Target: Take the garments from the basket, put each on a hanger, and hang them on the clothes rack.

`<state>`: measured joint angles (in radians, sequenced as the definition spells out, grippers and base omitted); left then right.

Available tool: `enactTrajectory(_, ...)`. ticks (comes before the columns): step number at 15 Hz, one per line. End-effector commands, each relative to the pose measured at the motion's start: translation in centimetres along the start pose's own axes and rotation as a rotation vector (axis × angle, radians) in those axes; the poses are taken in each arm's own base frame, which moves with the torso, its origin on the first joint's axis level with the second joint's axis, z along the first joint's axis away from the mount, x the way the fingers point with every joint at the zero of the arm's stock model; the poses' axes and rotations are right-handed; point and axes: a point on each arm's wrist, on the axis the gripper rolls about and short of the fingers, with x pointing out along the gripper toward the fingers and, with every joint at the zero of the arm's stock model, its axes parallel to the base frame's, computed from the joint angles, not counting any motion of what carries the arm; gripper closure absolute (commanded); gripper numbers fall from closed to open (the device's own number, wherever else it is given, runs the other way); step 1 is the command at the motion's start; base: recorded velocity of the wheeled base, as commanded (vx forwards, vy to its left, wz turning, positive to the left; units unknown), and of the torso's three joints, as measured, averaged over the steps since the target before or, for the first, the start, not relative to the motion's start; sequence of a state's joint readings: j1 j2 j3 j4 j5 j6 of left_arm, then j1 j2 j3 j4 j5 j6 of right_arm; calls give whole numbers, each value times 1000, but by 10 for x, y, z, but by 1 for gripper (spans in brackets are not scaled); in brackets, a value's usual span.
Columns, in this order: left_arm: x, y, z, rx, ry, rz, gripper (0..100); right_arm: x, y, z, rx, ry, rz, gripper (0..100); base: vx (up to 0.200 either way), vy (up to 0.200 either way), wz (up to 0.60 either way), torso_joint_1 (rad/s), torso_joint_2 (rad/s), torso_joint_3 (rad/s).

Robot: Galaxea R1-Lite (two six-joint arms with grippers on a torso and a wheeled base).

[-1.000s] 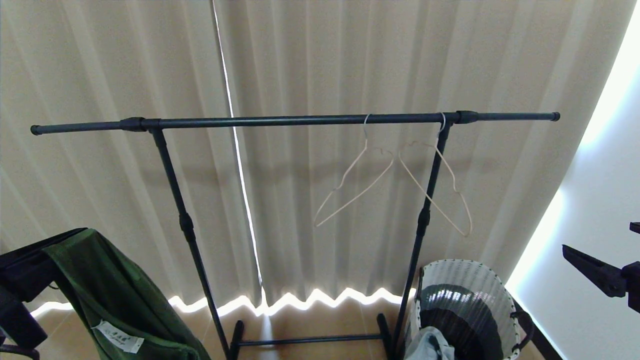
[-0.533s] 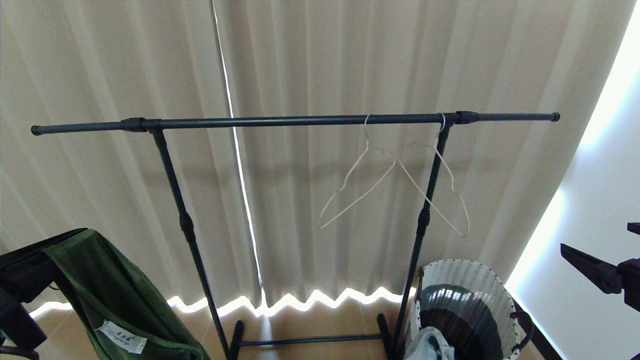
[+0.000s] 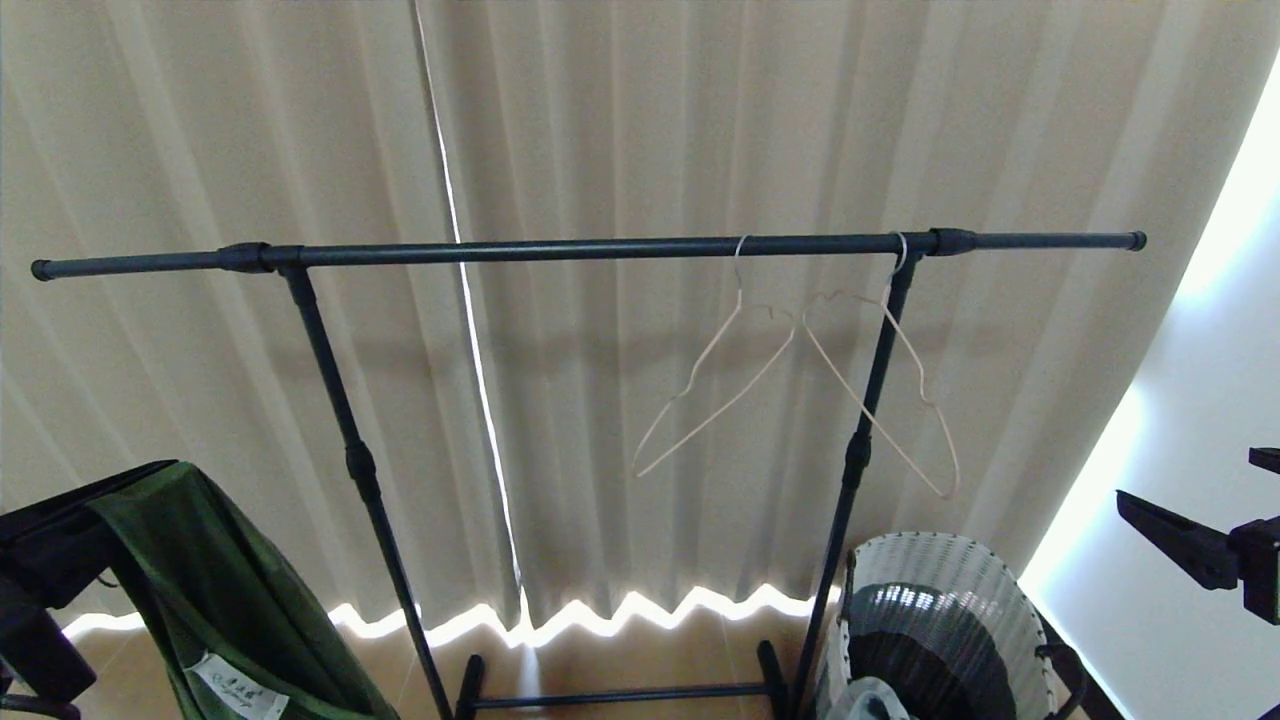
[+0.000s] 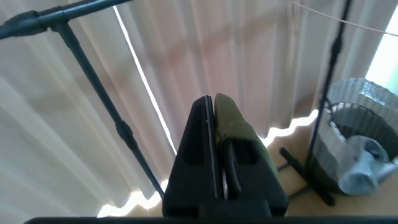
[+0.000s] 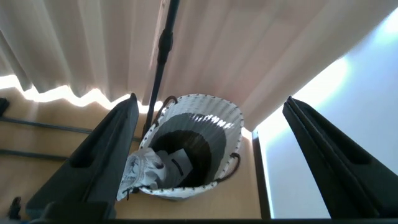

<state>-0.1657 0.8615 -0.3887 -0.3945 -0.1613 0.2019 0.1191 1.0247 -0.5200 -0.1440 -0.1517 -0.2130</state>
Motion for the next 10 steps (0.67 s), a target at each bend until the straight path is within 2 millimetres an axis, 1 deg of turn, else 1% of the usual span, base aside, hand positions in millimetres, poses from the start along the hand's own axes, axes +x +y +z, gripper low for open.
enactTrajectory(1,0,0,0,1,0,0,100,1,0,0,0,0,0,0,200,0,0,27,7,2)
enactTrajectory(5,0,-1,-3,4,9,-3,100,9,1,1,-1,20,6,0,200,0,0,0,2,4)
enactTrajectory(7,0,-1,-3,2,9,-3,100,16,2,5,22,33,13,0,0,0,0,0,0,0)
enactTrajectory(10,1,-1,-4,1,15,-4,100,48,10,25,123,67,48,0,0,0,0,17,2,-6)
